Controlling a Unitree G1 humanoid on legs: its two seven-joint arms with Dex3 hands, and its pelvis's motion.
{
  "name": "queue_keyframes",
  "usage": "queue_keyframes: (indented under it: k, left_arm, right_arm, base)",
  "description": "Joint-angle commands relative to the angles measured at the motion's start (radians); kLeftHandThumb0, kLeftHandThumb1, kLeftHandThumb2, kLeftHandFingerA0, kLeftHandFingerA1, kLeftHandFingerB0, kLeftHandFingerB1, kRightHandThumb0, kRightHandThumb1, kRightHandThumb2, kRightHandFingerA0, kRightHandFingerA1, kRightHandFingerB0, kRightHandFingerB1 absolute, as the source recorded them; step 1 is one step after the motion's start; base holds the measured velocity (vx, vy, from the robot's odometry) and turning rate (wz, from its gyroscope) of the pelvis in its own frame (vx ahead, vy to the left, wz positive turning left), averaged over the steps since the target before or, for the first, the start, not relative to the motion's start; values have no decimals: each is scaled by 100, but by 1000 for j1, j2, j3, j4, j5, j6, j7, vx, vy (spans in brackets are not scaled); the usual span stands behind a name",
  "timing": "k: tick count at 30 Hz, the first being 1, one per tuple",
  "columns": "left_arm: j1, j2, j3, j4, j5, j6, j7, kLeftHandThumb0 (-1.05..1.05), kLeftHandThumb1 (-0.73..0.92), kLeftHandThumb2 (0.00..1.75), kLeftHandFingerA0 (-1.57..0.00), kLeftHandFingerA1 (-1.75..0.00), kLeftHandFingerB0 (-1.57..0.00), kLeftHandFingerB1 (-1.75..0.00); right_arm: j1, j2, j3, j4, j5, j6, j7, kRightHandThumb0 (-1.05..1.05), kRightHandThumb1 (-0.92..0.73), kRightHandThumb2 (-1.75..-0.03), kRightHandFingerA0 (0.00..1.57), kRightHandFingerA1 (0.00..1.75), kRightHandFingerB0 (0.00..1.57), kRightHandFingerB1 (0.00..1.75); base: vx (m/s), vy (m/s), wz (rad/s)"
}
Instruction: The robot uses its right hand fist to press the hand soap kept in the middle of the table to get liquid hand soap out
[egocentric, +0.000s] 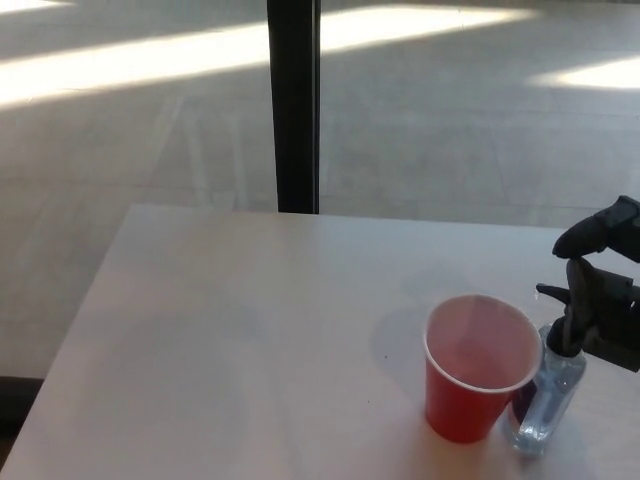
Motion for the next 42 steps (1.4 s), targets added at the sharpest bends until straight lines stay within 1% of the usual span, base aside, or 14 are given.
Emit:
queue_keyframes:
  k: [1,2,3,9,13,19,20,23,24,25,26,35,40,42]
  left_arm:
    - [12,13,6,-26,-13,22,10,-17,35,89,-77,-92,-55,-77]
    - [13,12,6,-27,-13,22,10,-17,35,89,-77,-92,-55,-77]
    - [12,15,6,-17,-12,18,8,-17,35,88,-78,-93,-58,-79]
    - [8,15,10,-3,-15,14,9,-18,34,88,-78,-94,-57,-79]
    - [3,18,11,10,-17,8,4,-16,36,88,-77,-93,-56,-78]
    - [0,17,11,7,-16,17,13,-17,35,87,-78,-94,-57,-79]
    - [0,18,8,8,-13,17,11,-17,35,87,-78,-94,-57,-79]
    - [10,14,9,-6,-14,24,10,-18,34,88,-78,-94,-58,-80]
    - [10,14,13,-8,-20,25,7,-17,34,89,-78,-95,-57,-80]
    - [11,15,9,-5,-15,20,4,-17,35,89,-78,-94,-58,-79]
    - [6,15,8,1,-12,24,13,-17,36,87,-78,-94,-58,-79]
    - [6,19,8,11,-14,10,7,-17,34,88,-80,-95,-58,-80]
    - [16,16,4,-17,-9,32,19,-17,36,86,-78,-95,-57,-79]
    - [14,20,2,-7,-6,28,18,-18,36,87,-78,-93,-56,-78]
  right_arm:
    - [54,-20,40,72,-14,135,21,-25,-68,-99,95,175,59,160]
    - [53,-21,40,72,-13,136,21,-25,-68,-99,95,175,59,160]
    - [49,-22,41,72,-14,133,22,-23,-65,-104,95,175,56,169]
    - [-1,-16,18,70,16,164,1,-25,-68,-97,95,175,58,168]
    - [-35,-30,1,81,31,165,20,-25,-65,-103,98,175,62,162]
    - [-72,-38,-10,71,41,204,9,-25,-66,-100,98,175,61,161]
    - [-67,-35,-8,68,41,199,12,-24,-65,-106,97,175,72,147]
    - [-48,-27,-4,68,48,204,16,-23,-65,-108,98,175,71,146]
    - [-39,-20,0,73,45,196,15,-23,-65,-108,97,175,71,146]
    - [-33,-18,3,70,43,203,8,-23,-66,-103,99,175,60,164]
    - [-26,-15,7,61,40,214,-2,-24,-66,-102,98,175,59,166]
    - [-5,-15,26,46,50,212,7,-24,-70,-100,96,175,59,169]
    - [-36,-27,17,55,47,205,11,-24,-65,-107,99,175,61,164]
    - [-84,-48,-13,52,75,248,12,-25,-61,-109,99,175,60,163]
  base:
    - [0,0,0]
    - [0,0,0]
    - [0,0,0]
    - [0,0,0]
    - [0,0,0]
    - [0,0,0]
    - [0,0,0]
    - [0,0,0]
    - [0,0,0]
    - [0,0,0]
    - [0,0,0]
    - [0,0,0]
    - [0,0,0]
    - [0,0,0]
